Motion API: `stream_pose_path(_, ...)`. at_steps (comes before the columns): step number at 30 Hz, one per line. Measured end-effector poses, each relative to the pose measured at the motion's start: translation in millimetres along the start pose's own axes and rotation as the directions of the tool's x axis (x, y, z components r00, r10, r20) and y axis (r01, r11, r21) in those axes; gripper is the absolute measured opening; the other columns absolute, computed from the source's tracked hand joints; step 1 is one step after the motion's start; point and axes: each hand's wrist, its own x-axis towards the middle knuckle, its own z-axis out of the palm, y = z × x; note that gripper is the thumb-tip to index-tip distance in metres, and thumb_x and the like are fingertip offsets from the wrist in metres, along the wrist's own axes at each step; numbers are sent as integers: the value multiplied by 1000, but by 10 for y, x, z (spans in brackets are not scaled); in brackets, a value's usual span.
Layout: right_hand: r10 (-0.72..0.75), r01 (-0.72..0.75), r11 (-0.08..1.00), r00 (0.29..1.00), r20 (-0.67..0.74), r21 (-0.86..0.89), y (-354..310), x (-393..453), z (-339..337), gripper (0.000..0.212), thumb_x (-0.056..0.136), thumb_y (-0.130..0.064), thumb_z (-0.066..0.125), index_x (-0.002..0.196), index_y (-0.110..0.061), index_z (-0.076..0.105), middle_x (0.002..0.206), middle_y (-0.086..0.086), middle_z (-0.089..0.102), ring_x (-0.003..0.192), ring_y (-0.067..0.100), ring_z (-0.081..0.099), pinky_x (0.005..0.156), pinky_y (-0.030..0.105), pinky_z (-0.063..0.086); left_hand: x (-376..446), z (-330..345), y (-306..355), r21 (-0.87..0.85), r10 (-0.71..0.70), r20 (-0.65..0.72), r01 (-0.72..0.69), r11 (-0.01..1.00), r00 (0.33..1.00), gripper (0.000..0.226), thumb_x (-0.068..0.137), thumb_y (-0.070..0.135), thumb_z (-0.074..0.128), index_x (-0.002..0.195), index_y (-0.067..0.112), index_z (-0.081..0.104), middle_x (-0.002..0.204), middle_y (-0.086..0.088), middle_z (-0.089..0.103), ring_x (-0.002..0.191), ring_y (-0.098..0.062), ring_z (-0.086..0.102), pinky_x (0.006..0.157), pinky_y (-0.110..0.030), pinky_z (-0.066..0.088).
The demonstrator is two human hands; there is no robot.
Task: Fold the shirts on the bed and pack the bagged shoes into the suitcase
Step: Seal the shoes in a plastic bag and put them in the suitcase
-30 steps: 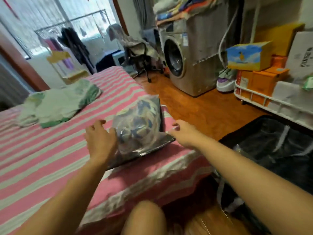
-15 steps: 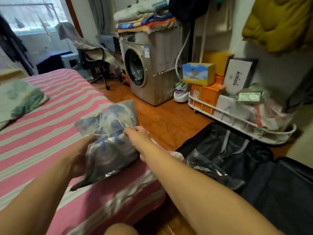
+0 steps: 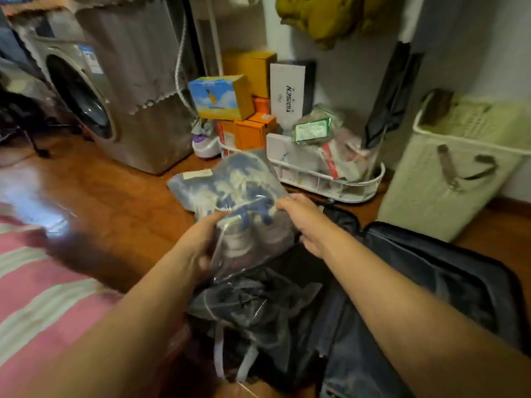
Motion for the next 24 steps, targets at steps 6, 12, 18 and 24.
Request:
stream_pose_path(6,186,-181,889,982,-30,-421,1479,1312,-351,24,100,-30,57,114,-14,69,113,5,64,110,22,58,95,39,48,1607,-819,-930,-155,-34,-352,-23,988,935,81,67,34,88,138,17,53,129,-19,64,105,-45,68,86,-69,53)
stream_pose_path(12,248,-127,474,969,-7,-871,2545,2536,-389,35,99,-13,50,131,-21,62,162,5,22,139,30,40,112,36,38,2521,-1403,-1295,-325,5,-404,-148,934,915,96,56,30,92,142,26,50,133,-24,62,110,-52,65,89,-75,47)
stream_pose_path(18,270,-95,422,963,25,-901,3031,3214,28,63,96,-11,48,155,-20,28,159,5,27,122,37,55,100,42,46,2909,-1498,-1293,-342,36,-277,-134,930,960,94,64,29,87,148,22,46,140,-22,58,125,-50,57,102,-74,39)
stream_pose_path(24,-29,-81,796,985,-171,-599,2486,3517,-512,13,97,-16,60,96,-24,71,100,2,69,94,22,66,80,30,50,2776,-1218,-1296,-283,74,-268,-151,947,961,92,62,28,87,145,20,48,135,-24,62,119,-49,62,99,-70,45)
